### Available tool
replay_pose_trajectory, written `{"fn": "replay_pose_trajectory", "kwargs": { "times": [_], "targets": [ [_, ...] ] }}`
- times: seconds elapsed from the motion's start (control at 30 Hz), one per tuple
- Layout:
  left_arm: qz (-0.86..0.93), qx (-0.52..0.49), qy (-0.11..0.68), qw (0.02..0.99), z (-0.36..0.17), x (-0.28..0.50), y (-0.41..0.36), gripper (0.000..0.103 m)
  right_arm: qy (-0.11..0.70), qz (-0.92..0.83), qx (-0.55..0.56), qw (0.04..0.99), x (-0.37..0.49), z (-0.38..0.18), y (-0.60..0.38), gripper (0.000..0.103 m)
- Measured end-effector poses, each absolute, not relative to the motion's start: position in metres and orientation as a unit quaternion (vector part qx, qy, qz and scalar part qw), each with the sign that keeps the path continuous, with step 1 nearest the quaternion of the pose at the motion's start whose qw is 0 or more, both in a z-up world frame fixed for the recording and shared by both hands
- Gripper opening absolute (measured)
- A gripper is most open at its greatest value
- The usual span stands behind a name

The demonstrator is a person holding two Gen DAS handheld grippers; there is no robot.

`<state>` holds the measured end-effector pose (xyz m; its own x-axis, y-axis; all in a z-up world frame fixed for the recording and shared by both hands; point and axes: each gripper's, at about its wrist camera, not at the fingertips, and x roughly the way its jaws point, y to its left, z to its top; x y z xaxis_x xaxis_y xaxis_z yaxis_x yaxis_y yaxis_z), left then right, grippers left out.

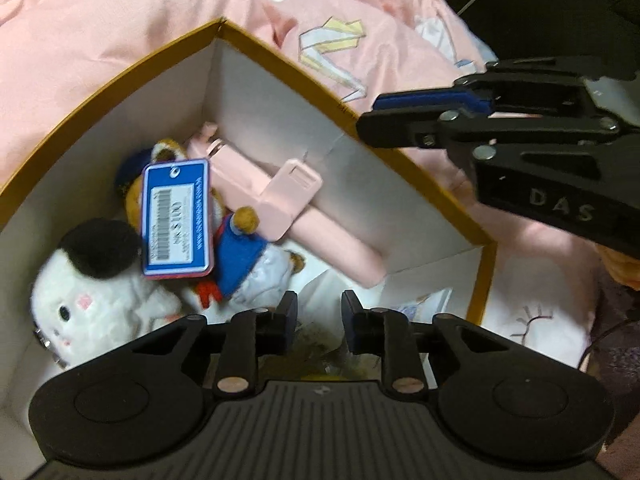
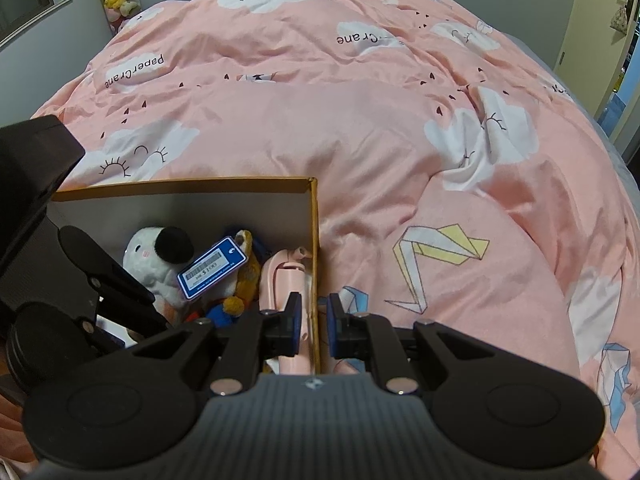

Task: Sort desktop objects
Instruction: 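Lower the white charger into the orange box and open the left gripper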

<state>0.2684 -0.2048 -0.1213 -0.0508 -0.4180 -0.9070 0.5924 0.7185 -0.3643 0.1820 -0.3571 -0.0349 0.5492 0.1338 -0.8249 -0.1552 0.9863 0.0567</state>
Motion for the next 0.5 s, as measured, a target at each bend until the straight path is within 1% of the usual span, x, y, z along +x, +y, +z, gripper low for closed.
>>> {"fn": "replay_pose_trajectory", "kwargs": {
  "times": [0.17, 0.4, 0.47, 0.5],
  "targets": [
    [-0.343, 0.085, 0.633, 0.689, -0.118, 0.264, -0.199, 0.025, 0.465, 0.082, -0.014, 0.882, 0.176, -0.034, -0.355, 0.013],
    [-0.33, 0.05, 0.65, 0.683, -0.127, 0.271, -0.197, 0.025, 0.465, 0.081, -0.017, 0.882, 0.175, -0.035, -0.352, 0.013],
    [-0.33, 0.046, 0.655, 0.678, -0.129, 0.271, -0.198, 0.023, 0.464, 0.08, -0.025, 0.882, 0.175, -0.035, -0.351, 0.013],
    [-0.326, 0.049, 0.665, 0.67, -0.132, 0.271, -0.2, 0.021, 0.464, 0.081, -0.028, 0.881, 0.175, -0.035, -0.351, 0.013]
  ]
}}
